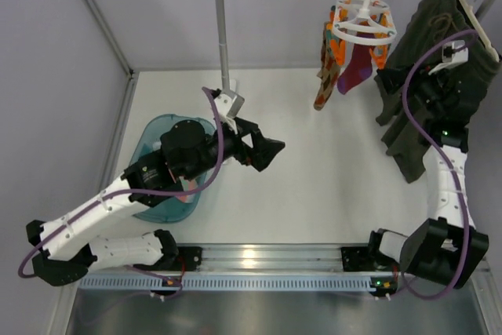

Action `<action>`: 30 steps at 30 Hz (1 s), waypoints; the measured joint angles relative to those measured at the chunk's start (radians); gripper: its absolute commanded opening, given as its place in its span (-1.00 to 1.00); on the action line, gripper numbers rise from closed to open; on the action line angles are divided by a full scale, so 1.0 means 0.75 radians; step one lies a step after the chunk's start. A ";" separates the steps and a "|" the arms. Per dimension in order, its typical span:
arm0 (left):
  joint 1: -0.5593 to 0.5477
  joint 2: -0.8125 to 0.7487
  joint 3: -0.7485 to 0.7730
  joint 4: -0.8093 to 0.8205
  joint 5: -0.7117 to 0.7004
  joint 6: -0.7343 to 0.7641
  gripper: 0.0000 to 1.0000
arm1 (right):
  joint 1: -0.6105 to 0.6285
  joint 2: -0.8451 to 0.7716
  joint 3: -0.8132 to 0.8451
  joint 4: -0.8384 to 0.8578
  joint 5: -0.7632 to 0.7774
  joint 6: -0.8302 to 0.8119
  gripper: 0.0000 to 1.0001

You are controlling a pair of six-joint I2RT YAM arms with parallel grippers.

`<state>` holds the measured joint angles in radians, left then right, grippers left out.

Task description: Remove the socks clipped to the hanger

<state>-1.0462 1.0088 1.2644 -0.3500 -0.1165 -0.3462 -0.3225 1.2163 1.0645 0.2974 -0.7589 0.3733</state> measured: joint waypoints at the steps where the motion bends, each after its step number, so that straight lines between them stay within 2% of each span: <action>1: 0.001 0.016 -0.008 0.026 -0.024 0.011 0.97 | 0.007 -0.040 -0.019 -0.017 0.022 0.011 0.40; 5: 0.027 0.208 -0.023 0.230 -0.073 0.072 0.97 | 0.020 -0.263 -0.041 -0.135 0.138 0.058 0.42; 11: 0.259 0.595 -0.004 0.502 0.146 0.081 0.97 | 0.021 -0.632 -0.039 -0.330 0.216 0.103 0.41; 16: 0.394 0.785 0.068 0.625 0.304 0.075 0.97 | 0.025 -0.734 -0.038 -0.499 0.325 0.062 0.29; 19: 0.397 0.838 0.117 0.677 0.357 0.049 0.97 | 0.024 -0.665 -0.014 -0.593 0.391 0.003 0.24; 22: 0.389 0.823 0.114 0.712 0.379 0.005 0.97 | 0.024 -0.464 0.084 -0.631 0.407 -0.068 0.24; 25: 0.387 0.757 0.034 0.746 0.384 -0.036 0.97 | 0.024 -0.251 0.163 -0.622 0.384 -0.140 0.27; 30: 0.387 0.638 -0.127 0.767 0.425 -0.087 0.97 | 0.024 -0.042 0.172 -0.588 0.365 -0.224 0.28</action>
<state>-0.7559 1.4872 1.1690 0.2249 0.2024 -0.4118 -0.3042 1.1851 1.1934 -0.1440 -0.4850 0.2050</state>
